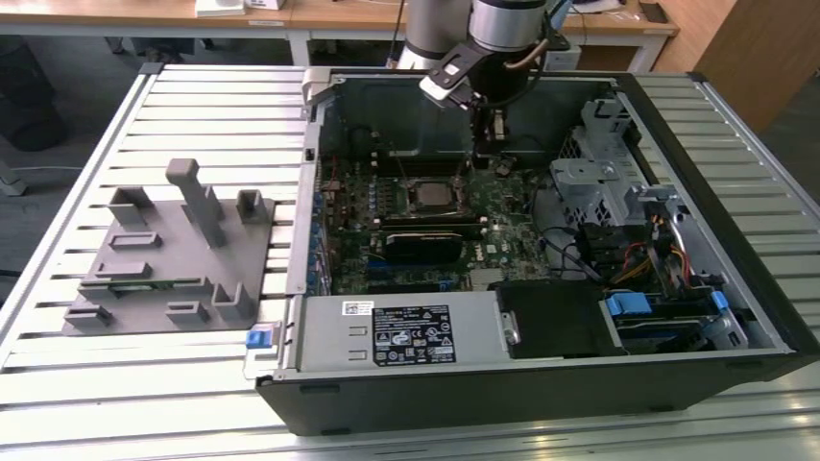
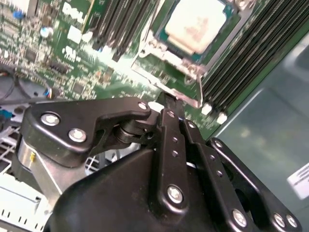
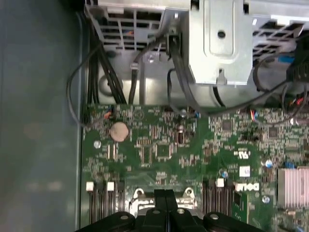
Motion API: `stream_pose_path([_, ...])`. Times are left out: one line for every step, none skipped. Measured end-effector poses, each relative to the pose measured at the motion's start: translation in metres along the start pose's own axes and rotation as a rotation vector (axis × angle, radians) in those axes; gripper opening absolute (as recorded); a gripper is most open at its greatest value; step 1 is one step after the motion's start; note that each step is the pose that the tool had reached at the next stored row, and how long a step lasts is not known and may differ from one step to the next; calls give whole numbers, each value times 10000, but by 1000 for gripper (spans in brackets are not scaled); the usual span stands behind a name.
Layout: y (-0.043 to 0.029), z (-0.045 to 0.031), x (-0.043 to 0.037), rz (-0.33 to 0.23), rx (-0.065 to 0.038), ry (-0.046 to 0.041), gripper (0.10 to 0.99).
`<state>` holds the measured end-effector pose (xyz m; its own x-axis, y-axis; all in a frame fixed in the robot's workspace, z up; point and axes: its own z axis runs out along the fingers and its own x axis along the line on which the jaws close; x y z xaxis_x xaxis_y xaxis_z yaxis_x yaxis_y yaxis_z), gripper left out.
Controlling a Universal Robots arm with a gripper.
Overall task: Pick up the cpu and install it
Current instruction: 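Close the cpu cover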
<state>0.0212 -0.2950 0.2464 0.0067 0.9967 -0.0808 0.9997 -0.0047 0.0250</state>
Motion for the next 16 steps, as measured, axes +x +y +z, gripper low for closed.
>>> stream_pose_path([-21,7,1,0,0,0,122])
stream_pose_path([-40,14,1,1,1,-2,122])
stream_pose_path([-62,22,2,0,1,-3,122])
stream_pose_path([-87,30,2,-1,1,-3,122])
stream_pose_path([-116,37,2,-1,0,-3,122])
stream_pose_path([-149,45,3,0,1,-2,122])
stream_pose_path([-180,54,3,-1,1,-3,122])
stream_pose_path([-207,64,4,0,1,-2,122])
stream_pose_path([-232,75,5,0,1,-2,122])
stream_pose_path([-258,87,6,0,1,-3,122])
stream_pose_path([-286,99,6,-1,0,-3,122])
stream_pose_path([-318,110,7,0,1,-4,122])
stream_pose_path([-353,121,8,-1,1,-5,122])
stream_pose_path([-393,131,9,-1,1,-4,122])
stream_pose_path([-441,141,9,-1,1,-4,122])
stream_pose_path([-482,150,10,-1,1,-4,122])
